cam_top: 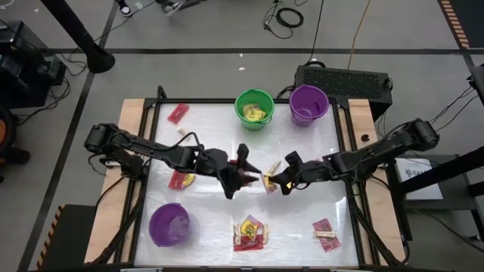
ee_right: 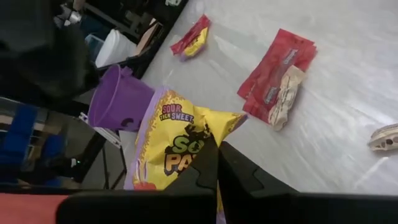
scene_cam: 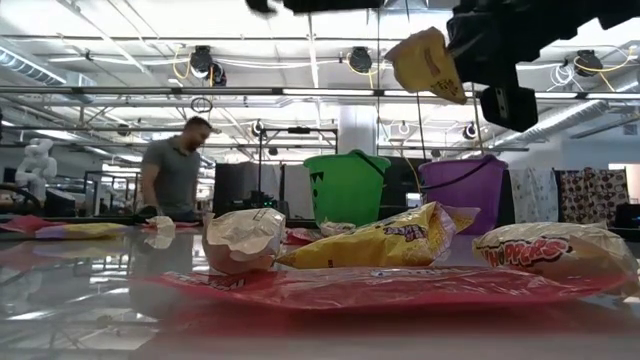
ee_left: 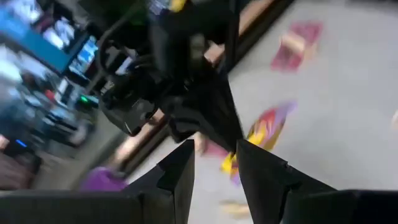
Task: Sort candy by brand, put in halloween buckets
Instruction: Put the yellow candy into the green bucket
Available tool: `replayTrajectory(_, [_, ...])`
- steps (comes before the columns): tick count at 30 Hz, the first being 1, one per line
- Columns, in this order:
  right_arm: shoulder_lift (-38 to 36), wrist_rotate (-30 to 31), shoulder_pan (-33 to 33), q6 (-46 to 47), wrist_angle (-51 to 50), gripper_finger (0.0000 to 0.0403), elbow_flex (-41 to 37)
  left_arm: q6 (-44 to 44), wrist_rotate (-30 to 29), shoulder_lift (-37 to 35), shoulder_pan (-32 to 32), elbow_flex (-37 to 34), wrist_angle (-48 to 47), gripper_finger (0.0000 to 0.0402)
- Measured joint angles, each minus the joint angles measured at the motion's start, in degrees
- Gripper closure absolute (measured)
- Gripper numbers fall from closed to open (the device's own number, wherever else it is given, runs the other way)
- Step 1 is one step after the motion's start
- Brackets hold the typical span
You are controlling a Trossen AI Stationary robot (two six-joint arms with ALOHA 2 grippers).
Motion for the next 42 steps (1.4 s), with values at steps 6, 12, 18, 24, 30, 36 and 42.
replayTrajectory(6, [0.0,-4.5,-2.8,0.1,-0.2,0.0402,0.0,5.8,0.6,2.4,0.3,0.0,-2.0,0.0274])
replayTrajectory(12, [0.0,-5.9,-3.8,-1.4,-0.2,0.0402,0.0,5.8,0.1,3.7,-0.5,0.1,-1.5,0.0274])
replayTrajectory(18, [0.0,-5.9,-4.5,-1.6,-0.1,0.0402,0.0,5.8,-3.4,5.0,-0.8,0.0,-3.4,0.0274])
replayTrajectory(24, [0.0,-6.0,-4.6,-1.6,-0.1,0.0402,0.0,5.9,-4.8,5.4,-0.8,0.1,-1.2,0.0274])
replayTrajectory(30, [1.4,-7.2,-4.6,-0.7,0.1,0.0402,0.0,5.9,-4.4,5.4,-0.8,0.1,2.6,0.0274])
replayTrajectory(36, [1.9,-7.2,-4.6,0.1,0.3,0.0402,-0.1,5.9,-2.6,7.2,-0.6,0.1,2.1,0.0274])
replayTrajectory(42, [1.9,-7.4,-4.6,0.1,0.2,0.0403,-0.1,5.9,-2.5,7.9,-0.5,0.1,2.3,0.0274])
